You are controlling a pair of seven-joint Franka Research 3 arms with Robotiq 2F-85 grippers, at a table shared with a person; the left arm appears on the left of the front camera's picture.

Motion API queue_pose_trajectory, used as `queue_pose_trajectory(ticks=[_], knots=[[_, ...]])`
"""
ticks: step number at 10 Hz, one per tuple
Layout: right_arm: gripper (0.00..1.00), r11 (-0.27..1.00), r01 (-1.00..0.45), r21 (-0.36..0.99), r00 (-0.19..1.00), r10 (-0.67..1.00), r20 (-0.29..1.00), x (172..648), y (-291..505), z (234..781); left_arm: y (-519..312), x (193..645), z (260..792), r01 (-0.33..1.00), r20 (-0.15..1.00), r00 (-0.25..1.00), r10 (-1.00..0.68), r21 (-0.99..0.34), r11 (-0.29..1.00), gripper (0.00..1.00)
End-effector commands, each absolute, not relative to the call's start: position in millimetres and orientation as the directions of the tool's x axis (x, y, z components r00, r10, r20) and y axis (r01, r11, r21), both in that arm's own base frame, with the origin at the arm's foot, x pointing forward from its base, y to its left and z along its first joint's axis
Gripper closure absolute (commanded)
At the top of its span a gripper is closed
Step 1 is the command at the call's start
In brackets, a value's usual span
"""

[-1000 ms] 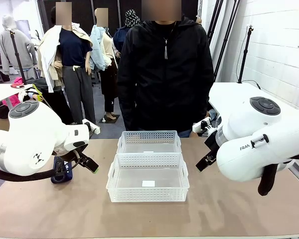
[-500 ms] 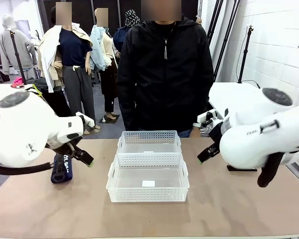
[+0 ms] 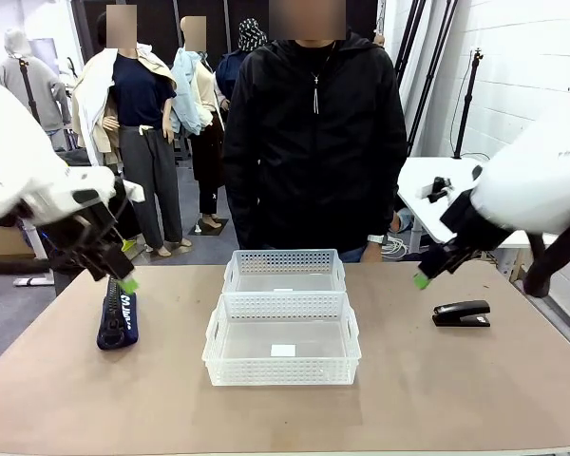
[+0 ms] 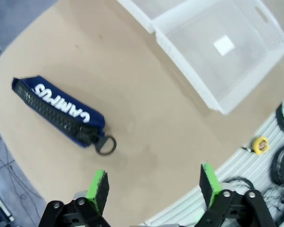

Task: Distribute items into two baskets.
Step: Pick up the Pencil pouch that the person points to.

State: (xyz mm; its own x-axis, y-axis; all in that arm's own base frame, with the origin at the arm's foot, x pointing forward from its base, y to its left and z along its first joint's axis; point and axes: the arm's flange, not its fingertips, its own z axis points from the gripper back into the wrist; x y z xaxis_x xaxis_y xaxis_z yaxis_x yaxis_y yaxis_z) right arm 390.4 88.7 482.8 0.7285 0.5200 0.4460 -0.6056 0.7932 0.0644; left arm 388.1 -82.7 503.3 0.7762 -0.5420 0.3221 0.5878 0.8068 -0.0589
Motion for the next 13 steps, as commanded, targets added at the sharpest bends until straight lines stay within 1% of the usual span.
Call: queue_pose_trajectory(ticks=[1,2,3,5,6,7,9,11,13], knots=[[0.0,0.78,-0.609,0.146,0.753,0.51,0.416,398.9,54.5,504.8,-48.2,396.6,533.3,0.582,0.289,0.8,-0.525,-0.162,0.797,0.0],[0.0,0.765,-0.606,0.217,0.762,0.482,0.432,392.0,34.5,517.4,-29.7,388.9,547.6,0.553,0.292,0.826,-0.482,-0.251,0.795,0.0],[0.0,0.74,-0.605,0.294,0.767,0.444,0.462,379.9,14.8,529.1,-13.4,373.7,559.6,0.528,0.344,0.839,-0.421,-0.329,0.783,0.0],[0.0,0.695,-0.611,0.379,0.756,0.37,0.54,360.3,-20.7,538.9,26.7,343.4,563.9,0.493,0.457,0.839,-0.295,-0.41,0.767,0.0],[0.0,0.671,-0.628,0.395,0.731,0.333,0.596,348.7,-37.3,540.6,50.9,323.6,561.8,0.512,0.504,0.815,-0.286,-0.392,0.765,0.0],[0.0,0.676,-0.636,0.372,0.703,0.31,0.64,338.8,-48.3,543.1,65.4,308.1,562.1,0.582,0.577,0.749,-0.324,-0.342,0.737,0.0],[0.0,0.654,-0.701,0.286,0.593,0.31,0.743,319.9,-70.6,548.4,87.5,286.8,563.6,0.62,0.67,0.666,-0.329,-0.25,0.744,0.0],[0.0,0.636,-0.725,0.265,0.555,0.311,0.771,314.7,-93.9,538.7,110.5,278.4,565.7,0.643,0.691,0.637,-0.342,-0.23,0.731,0.0],[0.0,0.587,-0.768,0.256,0.515,0.329,0.792,317.8,-106.2,530.8,117.1,292.6,564.8,0.639,0.658,0.674,-0.336,-0.291,0.712,0.0]])
